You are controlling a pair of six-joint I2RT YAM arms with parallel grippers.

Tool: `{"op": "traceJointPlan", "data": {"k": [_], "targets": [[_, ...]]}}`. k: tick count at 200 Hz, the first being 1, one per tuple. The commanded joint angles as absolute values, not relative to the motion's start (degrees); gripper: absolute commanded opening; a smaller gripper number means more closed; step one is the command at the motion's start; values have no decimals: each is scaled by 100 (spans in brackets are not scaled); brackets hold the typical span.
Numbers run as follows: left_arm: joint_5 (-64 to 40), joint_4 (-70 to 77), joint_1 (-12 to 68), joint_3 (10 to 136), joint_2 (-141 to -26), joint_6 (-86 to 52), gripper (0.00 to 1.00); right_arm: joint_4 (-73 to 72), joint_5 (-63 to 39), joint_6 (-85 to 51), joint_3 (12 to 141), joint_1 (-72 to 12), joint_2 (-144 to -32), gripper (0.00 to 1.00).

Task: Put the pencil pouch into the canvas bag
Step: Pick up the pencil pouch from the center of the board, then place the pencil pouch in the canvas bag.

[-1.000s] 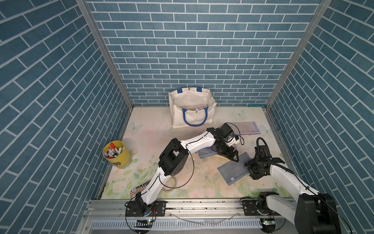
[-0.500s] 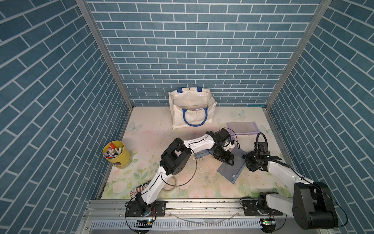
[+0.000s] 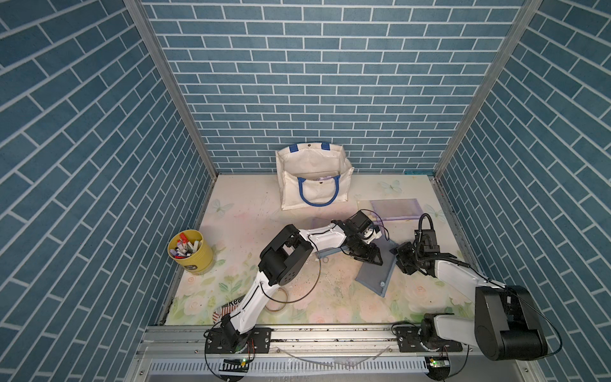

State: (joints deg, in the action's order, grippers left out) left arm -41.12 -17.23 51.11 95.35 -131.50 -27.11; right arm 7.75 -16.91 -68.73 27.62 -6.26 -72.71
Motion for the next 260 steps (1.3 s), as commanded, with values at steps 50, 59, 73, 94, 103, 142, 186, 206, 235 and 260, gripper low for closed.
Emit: {"op": "traceJointPlan", "data": {"k": [50,59,73,94,103,142,186,206,235,260], "targets": [[-4156,-1149,4706,9167,-12289,-2797,0,2244,-1797,-6258,2982,-650,-6401,55],[-4159,-1447,4677,9199,-12074,-2553,0,2438,-1731,-6142,3125,-650,-6267,57],[-4033,-1981,4652,9236,-11651,-2013,0,2822,-1542,-5929,3437,-649,-6089,59],[-3644,-2886,4597,9413,-11136,-1173,0,3212,-1295,-5590,3938,-645,-5934,61],[-3422,-3248,4573,9547,-10975,-819,0,3321,-1259,-5444,4169,-654,-5958,64],[-2134,-4730,4300,10717,-10742,778,0,3643,-1321,-4800,5178,-771,-6365,98],[-938,-4775,3736,12322,-11091,1952,0,4162,-1329,-4250,6384,-1218,-7004,99],[-454,-4484,3572,13023,-11388,2600,0,4740,-1272,-3820,7108,-1508,-7442,99],[7,-4265,3300,14203,-12031,3433,0,4659,-1518,-3613,7381,-1731,-7629,99],[325,-4062,3077,15159,-12651,4075,0,4465,-1786,-3566,7330,-1750,-7633,99]]}}
